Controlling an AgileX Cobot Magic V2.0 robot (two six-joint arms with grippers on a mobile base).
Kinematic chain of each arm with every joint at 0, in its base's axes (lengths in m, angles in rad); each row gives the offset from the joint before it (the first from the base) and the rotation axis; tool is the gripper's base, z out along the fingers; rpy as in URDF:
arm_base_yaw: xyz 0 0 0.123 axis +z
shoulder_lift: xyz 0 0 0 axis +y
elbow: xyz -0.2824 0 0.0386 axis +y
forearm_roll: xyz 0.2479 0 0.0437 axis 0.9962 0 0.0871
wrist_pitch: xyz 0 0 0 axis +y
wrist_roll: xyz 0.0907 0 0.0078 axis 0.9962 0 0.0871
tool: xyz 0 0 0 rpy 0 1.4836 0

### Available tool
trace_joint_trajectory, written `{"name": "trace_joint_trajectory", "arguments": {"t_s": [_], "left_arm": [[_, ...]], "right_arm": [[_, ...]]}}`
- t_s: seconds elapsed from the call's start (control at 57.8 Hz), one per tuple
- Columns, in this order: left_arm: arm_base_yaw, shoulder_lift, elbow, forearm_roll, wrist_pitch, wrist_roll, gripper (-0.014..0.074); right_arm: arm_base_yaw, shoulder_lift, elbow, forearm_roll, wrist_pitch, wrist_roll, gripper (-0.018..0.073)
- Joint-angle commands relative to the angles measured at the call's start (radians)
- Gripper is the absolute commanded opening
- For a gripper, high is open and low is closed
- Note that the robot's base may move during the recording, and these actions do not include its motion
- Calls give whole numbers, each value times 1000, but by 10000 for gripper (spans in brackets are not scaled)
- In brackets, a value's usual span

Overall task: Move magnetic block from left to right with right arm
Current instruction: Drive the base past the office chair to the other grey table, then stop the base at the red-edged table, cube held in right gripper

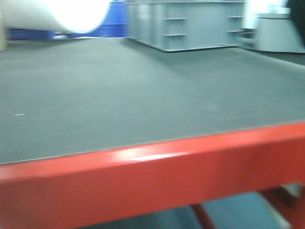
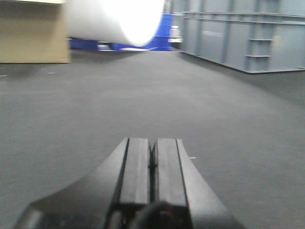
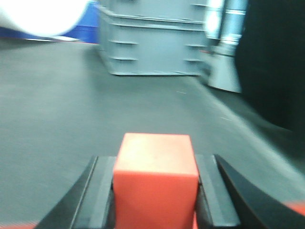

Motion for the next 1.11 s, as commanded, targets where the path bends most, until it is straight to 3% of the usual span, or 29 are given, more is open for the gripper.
{"name": "trace_joint_trajectory", "arguments": {"t_s": [0.0,1.089], "left_arm": [[-4,-8,9,-5,-87,-9,-117],[-4,-8,9,-5,-87,-9,-117]], "right_arm": [[-4,9,-29,-6,-87,-9,298],[-4,9,-29,-6,-87,-9,298]]}}
